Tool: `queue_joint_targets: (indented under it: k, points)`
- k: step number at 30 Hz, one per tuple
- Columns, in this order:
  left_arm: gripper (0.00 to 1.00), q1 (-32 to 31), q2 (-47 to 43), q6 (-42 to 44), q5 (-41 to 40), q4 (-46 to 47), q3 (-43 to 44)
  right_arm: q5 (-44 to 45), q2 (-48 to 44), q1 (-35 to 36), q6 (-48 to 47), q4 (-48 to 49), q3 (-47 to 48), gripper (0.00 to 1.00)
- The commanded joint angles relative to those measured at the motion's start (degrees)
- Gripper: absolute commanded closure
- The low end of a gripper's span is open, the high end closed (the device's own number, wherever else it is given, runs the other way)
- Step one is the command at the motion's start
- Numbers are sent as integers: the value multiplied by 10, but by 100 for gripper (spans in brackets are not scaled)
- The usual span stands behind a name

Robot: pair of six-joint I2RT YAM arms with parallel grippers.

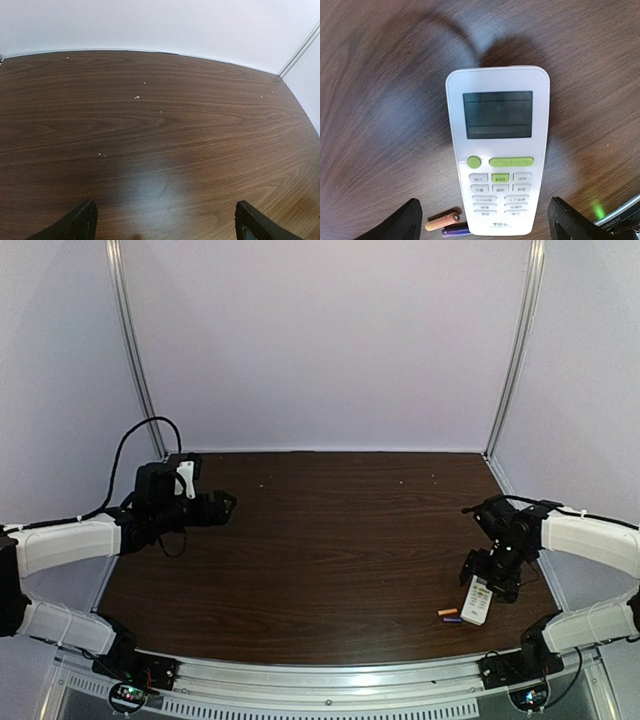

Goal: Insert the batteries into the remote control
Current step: Pick up the remote control from the center of the board.

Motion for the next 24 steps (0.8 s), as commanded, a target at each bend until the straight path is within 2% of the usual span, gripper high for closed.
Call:
queue_joint_targets:
  k: [1, 11, 15, 21, 24]
  points:
    - [3, -2, -5, 2, -21, 28, -8, -3, 15, -14, 8, 29, -23, 15]
    - [3, -2, 0, 6, -22, 37, -10, -8, 50, -41, -24, 63, -40, 26]
    - [3, -2, 9, 3, -22, 40, -10, -8, 66, -56, -42, 66, -39, 36]
    - [3, -2, 18, -1, -33, 35, -4, -8, 60, -83, -63, 62, -37, 43]
    - [3, -2, 22, 0, -33, 36, -1, -2, 63, -99, -92, 52, -17, 52]
